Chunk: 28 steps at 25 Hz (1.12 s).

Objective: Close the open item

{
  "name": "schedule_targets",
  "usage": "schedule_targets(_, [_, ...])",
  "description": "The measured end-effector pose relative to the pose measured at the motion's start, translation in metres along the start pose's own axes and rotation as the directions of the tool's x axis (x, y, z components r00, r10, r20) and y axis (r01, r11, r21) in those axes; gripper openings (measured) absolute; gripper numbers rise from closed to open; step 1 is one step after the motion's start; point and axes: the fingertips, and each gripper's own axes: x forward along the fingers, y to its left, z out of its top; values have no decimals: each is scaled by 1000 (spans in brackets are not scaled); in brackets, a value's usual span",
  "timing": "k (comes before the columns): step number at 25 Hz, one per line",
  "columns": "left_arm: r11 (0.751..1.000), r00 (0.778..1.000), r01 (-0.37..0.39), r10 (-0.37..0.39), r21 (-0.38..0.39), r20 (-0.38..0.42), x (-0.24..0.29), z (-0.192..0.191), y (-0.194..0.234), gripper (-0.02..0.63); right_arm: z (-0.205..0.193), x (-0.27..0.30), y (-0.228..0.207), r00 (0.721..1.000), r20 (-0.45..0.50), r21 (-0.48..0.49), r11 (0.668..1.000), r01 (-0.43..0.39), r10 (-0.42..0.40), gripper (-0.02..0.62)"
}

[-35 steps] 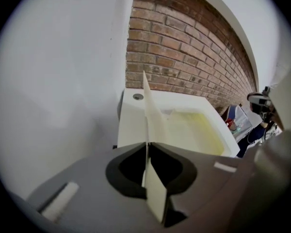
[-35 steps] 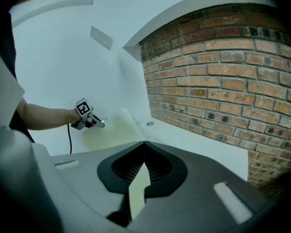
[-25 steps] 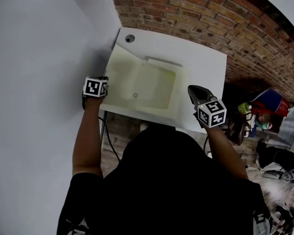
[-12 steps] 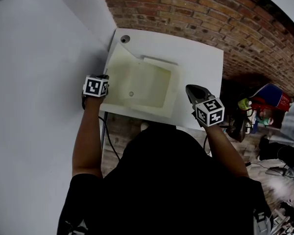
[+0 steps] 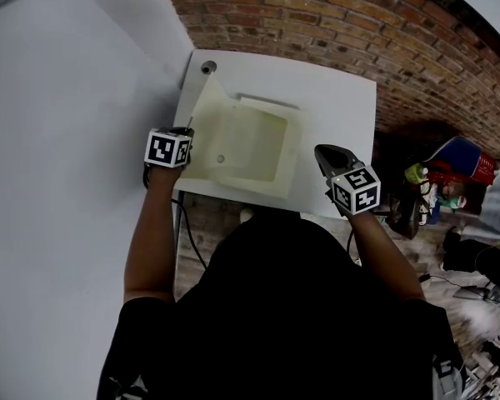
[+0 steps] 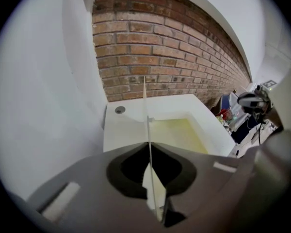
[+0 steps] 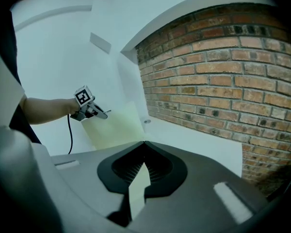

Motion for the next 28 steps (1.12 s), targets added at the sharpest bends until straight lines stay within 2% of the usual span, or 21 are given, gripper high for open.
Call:
schedule_targets(5, [1000,1000,21,-21,11,-11,-2,4,-18,9,-4,-3,0,1000,2,3,1000,-6,6,2])
schedule_targets(9, [997,997,73,-73,11,3,-2,11,-42,11,-5,-2,-2,1000,5,8,1000,-8,8,2])
schedule_targets(15, [992,993,113,-113,50,-15,3,18,-72,12,-10,-2,-2,1000,0,18,1000,-13,13,2])
schedule_targets(24, [982,996,78,-69,174,-57,8,23,-103,14,-21,-2,-9,1000,-12,28,1000,4,-4,2])
schedule_targets(28, [974,994,97,-85,206,-68,7,24,-122,14,-22,-3,-11,1000,-15,33,999,10,-10,2])
